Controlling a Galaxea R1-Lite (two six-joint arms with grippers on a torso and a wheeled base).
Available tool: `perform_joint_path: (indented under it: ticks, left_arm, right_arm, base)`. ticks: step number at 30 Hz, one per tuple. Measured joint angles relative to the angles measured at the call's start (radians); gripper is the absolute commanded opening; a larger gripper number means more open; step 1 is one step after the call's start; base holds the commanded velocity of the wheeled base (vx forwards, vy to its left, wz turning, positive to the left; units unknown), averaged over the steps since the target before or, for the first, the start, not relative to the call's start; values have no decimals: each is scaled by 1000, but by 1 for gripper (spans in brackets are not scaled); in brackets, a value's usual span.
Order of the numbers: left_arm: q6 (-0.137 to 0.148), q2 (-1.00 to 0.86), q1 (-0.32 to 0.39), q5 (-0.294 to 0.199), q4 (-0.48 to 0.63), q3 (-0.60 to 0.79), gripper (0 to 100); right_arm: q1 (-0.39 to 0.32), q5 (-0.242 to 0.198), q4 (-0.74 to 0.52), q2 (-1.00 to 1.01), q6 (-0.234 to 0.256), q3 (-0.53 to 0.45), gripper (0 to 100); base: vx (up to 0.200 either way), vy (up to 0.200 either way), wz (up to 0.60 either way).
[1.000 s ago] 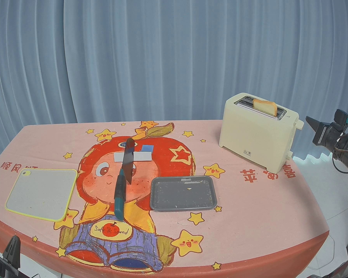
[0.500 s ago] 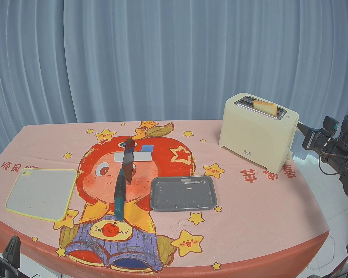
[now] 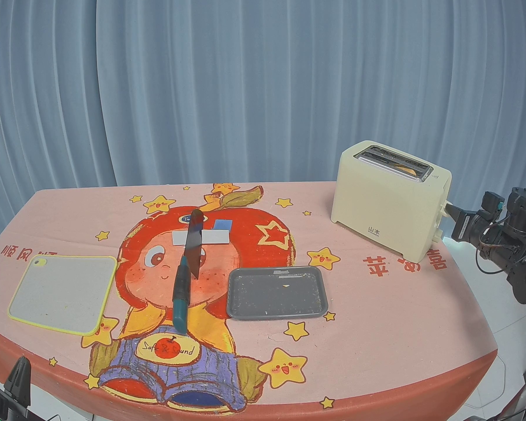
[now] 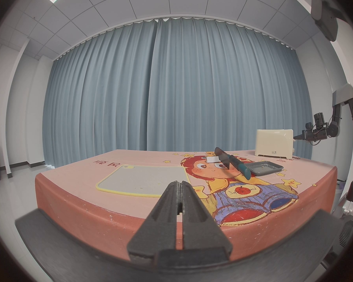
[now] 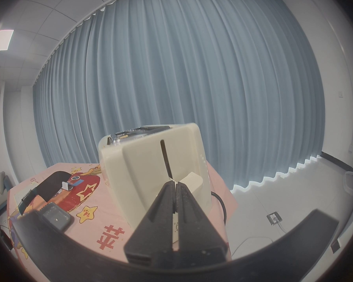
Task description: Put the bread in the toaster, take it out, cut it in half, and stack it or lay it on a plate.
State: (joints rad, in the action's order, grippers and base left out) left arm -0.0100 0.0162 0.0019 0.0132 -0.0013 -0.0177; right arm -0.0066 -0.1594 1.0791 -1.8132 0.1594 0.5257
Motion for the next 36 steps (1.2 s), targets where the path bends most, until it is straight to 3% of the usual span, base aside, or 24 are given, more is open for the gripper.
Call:
perform_joint_path:
  ticks: [19, 36]
  left_arm:
    - [0, 0, 0, 0, 0, 0, 0]
    - [0, 0, 0, 0, 0, 0, 0]
  right_arm:
    - [9, 1, 12, -54, -16, -23, 0]
    - [41, 1, 2, 133, -35, -36, 0]
  base:
    - [0, 0, 0]
    - [0, 0, 0]
